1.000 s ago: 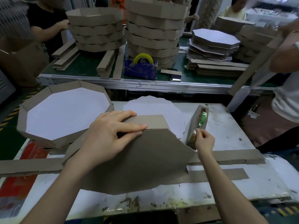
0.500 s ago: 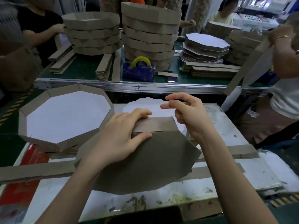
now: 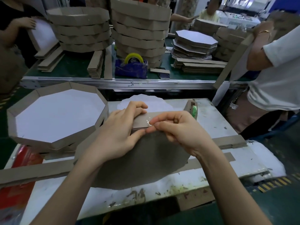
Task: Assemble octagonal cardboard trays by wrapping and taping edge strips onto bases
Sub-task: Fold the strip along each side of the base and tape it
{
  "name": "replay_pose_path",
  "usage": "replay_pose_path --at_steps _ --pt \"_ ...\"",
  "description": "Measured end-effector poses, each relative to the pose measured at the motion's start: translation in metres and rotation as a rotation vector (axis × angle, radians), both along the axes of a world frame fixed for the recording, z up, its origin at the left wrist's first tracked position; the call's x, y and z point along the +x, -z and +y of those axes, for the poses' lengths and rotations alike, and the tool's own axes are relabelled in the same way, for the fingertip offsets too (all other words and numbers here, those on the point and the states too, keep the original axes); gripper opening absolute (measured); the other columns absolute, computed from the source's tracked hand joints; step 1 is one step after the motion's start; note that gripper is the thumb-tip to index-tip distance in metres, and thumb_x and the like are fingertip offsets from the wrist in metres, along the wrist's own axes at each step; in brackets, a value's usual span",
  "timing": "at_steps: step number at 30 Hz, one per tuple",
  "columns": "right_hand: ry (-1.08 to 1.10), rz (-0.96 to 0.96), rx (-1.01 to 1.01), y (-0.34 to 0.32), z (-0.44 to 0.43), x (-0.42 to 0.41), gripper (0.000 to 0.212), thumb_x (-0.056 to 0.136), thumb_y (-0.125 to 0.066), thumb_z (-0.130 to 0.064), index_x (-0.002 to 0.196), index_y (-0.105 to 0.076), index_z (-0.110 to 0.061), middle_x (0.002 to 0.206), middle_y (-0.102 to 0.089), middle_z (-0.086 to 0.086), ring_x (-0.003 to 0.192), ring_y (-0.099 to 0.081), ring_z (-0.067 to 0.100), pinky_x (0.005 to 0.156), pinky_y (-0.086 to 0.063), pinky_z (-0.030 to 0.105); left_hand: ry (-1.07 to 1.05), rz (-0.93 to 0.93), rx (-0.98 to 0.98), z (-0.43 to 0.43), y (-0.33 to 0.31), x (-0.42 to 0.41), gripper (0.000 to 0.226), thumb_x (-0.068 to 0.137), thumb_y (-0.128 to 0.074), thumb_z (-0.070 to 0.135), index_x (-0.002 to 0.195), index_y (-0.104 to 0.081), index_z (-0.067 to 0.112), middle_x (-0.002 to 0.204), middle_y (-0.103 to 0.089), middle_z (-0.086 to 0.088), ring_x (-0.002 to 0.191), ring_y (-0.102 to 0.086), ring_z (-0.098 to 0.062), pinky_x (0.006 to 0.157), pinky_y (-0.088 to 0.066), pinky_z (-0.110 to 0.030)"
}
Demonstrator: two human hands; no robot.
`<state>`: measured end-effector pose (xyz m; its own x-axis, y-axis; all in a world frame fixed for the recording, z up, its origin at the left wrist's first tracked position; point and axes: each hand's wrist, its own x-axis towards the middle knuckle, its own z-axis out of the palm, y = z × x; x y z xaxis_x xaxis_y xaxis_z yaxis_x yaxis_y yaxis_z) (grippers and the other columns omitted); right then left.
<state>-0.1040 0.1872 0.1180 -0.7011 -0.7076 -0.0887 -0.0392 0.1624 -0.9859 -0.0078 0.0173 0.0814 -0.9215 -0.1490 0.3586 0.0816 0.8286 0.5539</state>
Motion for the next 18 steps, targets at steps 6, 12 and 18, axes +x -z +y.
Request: replay_pose_path --at_steps 6,12,18 --pt "0.034 -0.004 -0.028 0.007 0.004 0.009 0.019 0.094 -0.058 0.003 0.086 -0.070 -0.009 0.099 -0.061 0.044 0.036 -0.032 0.007 0.037 -0.026 0.016 0.044 0.008 -0.064 0.003 -0.003 0.003 0.039 0.090 -0.064 0.034 0.123 -0.042 0.038 0.117 -0.055 0.021 0.110 -0.047 -0.007 0.090 -0.031 -0.030" --pt "0.037 0.004 -0.017 0.013 0.008 0.011 0.012 0.094 -0.062 -0.002 0.093 -0.069 -0.011 0.095 -0.063 0.042 0.040 -0.035 0.009 0.039 -0.029 0.015 0.063 -0.035 -0.166 0.002 -0.006 0.006 0.038 0.092 -0.047 0.038 0.129 -0.058 0.042 0.131 -0.056 0.010 0.120 -0.049 -0.016 0.096 -0.034 -0.037" --pt "0.025 -0.008 -0.062 0.021 0.011 0.015 0.046 0.090 -0.069 -0.004 0.130 -0.052 -0.019 0.082 -0.077 0.012 0.045 -0.053 0.001 0.042 -0.036 0.012 0.061 -0.077 -0.184 0.002 -0.006 0.006 0.046 0.093 -0.040 0.042 0.138 -0.051 0.039 0.137 -0.052 0.009 0.124 -0.045 -0.015 0.101 -0.032 -0.038"
